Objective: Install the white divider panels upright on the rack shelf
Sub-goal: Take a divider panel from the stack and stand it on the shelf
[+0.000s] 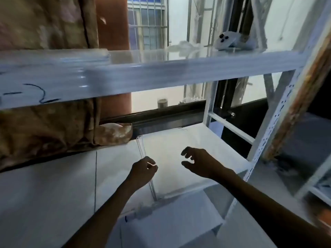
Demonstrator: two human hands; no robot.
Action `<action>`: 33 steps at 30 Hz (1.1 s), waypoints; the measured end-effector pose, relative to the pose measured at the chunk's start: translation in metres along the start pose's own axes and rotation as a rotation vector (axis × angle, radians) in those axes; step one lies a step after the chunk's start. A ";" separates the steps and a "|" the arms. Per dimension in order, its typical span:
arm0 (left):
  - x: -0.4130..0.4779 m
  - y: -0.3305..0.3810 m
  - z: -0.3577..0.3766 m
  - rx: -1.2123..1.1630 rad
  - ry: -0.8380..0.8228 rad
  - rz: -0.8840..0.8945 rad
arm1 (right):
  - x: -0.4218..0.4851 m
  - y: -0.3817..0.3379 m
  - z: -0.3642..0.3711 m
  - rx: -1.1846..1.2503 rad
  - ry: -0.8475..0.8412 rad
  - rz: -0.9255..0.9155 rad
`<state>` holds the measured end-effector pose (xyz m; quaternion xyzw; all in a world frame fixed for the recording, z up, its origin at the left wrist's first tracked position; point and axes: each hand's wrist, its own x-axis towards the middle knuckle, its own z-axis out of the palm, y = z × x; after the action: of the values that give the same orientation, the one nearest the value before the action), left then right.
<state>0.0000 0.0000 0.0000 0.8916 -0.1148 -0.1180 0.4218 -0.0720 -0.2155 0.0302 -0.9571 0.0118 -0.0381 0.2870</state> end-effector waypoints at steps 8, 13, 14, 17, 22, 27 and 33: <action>0.054 -0.055 0.064 -0.008 0.086 -0.296 | 0.036 0.071 0.074 -0.094 -0.248 0.058; 0.066 -0.056 0.082 -0.007 0.237 -0.398 | 0.040 0.094 0.101 -0.147 -0.344 -0.002; 0.068 -0.055 0.083 0.001 0.241 -0.410 | 0.041 0.096 0.105 -0.152 -0.340 -0.023; 0.075 -0.053 0.087 0.011 0.228 -0.471 | 0.043 0.101 0.111 -0.194 -0.375 -0.094; 0.081 -0.044 0.082 -0.152 0.187 -0.586 | 0.044 0.107 0.114 -0.337 -0.475 -0.142; 0.078 -0.040 0.083 -0.220 0.115 -0.618 | 0.042 0.104 0.106 -0.357 -0.493 -0.165; 0.069 -0.027 0.069 -0.404 -0.029 -0.629 | 0.036 0.093 0.084 -0.293 -0.377 -0.229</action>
<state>0.0464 -0.0542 -0.0716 0.7802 0.1845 -0.2749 0.5308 -0.0295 -0.2489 -0.0889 -0.9738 -0.1448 0.1106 0.1363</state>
